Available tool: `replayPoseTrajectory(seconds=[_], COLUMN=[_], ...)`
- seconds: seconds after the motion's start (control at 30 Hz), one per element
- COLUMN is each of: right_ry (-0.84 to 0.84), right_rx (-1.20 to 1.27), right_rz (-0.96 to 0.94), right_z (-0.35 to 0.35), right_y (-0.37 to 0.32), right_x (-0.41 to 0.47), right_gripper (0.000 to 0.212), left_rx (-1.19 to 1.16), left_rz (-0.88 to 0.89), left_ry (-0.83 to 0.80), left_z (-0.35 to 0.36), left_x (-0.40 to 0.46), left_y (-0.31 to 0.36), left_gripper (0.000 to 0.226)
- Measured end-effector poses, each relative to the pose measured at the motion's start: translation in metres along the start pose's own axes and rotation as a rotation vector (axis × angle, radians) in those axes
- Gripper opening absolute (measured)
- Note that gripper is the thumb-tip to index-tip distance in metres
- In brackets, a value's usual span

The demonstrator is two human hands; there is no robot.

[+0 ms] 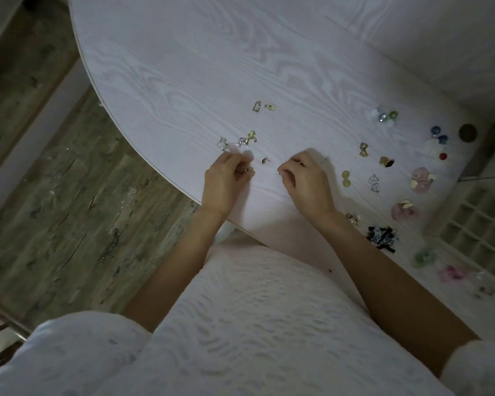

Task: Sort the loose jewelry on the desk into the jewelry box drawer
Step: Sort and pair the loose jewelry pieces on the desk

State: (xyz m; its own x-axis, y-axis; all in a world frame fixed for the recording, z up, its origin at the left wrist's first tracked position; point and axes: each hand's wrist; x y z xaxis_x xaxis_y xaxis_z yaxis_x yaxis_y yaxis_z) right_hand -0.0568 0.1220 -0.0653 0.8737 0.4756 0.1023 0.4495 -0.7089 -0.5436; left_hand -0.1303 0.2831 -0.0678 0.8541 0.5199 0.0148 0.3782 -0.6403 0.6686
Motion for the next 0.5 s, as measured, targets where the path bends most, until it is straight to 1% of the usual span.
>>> replayPoseTrajectory(seconds=[0.1,0.23,0.33,0.4,0.5], right_ry=[0.0,0.003,0.008,0.0,-0.046], right_rx=[0.001,-0.012,-0.015,-0.02,-0.026], right_rz=[0.001,0.031,0.024,0.026,0.061], right_z=[0.0014,0.0029,0.0014,-0.0006,-0.0021], right_y=[-0.0002,-0.0015,-0.003,-0.0032,-0.0034], right_x=[-0.0025,-0.0041,-0.0031,-0.001,0.0026], right_gripper=[0.012,0.016,0.016,0.014,0.012], left_rx=[-0.004,-0.014,0.038,0.052,0.045], left_rz=[-0.025,-0.009,0.047,0.072,0.021], left_ry=[0.021,0.0,-0.041,-0.034,-0.017], left_z=[-0.0001,-0.0003,0.0003,-0.0006,-0.0047], left_x=[-0.0022,-0.0048,-0.0038,-0.0019,0.0038], left_y=[-0.0017,-0.0025,-0.0041,-0.0027,0.003], left_gripper=[0.017,0.01,0.007,0.005,0.003])
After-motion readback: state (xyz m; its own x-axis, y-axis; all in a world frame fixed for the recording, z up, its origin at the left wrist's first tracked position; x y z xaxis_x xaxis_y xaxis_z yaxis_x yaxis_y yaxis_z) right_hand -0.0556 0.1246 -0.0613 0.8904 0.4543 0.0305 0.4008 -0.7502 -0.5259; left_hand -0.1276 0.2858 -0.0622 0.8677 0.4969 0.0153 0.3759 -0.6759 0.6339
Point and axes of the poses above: each hand's wrist, its own x-axis towards the middle knuckle, its own z-axis out of the palm, y = z × x, and after that the axes turned 11 degrees about y, right-handed
